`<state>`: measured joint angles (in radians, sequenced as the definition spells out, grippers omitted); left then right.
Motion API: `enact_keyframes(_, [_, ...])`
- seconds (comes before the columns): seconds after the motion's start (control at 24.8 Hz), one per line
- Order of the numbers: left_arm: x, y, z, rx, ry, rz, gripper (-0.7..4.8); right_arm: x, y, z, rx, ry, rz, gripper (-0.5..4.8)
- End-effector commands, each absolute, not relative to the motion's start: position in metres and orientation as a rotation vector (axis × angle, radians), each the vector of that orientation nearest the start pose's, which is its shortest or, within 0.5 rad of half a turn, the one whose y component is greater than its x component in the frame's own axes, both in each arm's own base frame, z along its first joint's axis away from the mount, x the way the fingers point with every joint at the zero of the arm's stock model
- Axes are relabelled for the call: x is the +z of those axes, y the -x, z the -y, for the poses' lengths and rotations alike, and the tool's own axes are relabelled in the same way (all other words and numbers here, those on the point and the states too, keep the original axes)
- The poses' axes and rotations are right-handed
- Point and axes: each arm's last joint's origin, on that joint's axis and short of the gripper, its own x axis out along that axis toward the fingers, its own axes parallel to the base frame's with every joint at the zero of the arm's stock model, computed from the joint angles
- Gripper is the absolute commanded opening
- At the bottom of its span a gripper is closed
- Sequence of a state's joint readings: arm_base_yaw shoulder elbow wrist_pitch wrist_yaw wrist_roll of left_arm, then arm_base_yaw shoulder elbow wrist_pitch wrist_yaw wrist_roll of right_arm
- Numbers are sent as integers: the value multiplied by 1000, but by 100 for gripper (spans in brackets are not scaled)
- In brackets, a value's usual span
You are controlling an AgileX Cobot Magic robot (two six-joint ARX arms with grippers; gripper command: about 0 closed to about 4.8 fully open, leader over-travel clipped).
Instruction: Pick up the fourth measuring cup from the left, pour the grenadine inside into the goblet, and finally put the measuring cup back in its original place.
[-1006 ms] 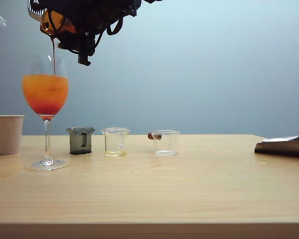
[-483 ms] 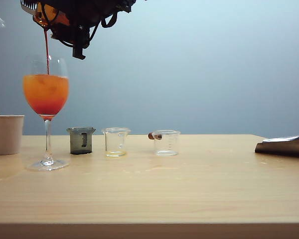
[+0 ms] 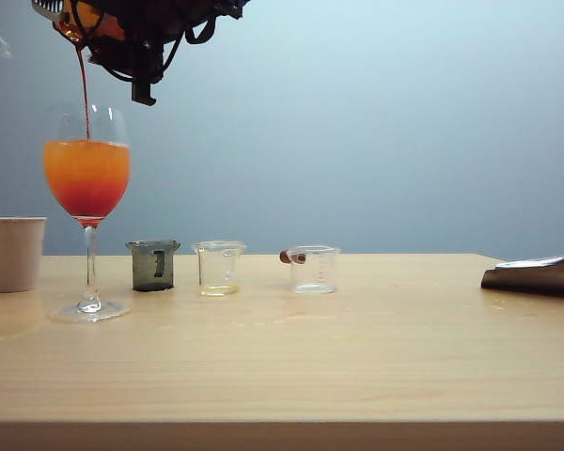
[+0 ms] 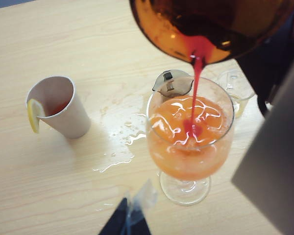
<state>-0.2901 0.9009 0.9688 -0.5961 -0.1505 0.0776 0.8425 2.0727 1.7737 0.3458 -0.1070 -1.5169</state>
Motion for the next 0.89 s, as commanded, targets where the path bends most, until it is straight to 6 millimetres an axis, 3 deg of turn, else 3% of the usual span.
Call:
enact_keyframes(0.04, [341,-173,47,-152,-189,-495,-4,333,-325,-371,696,1362,781,107])
enact_keyframes(0.89, [341,-173,47,-152,-189,-495,-4,331,-322,-374,680,1527,898,107])
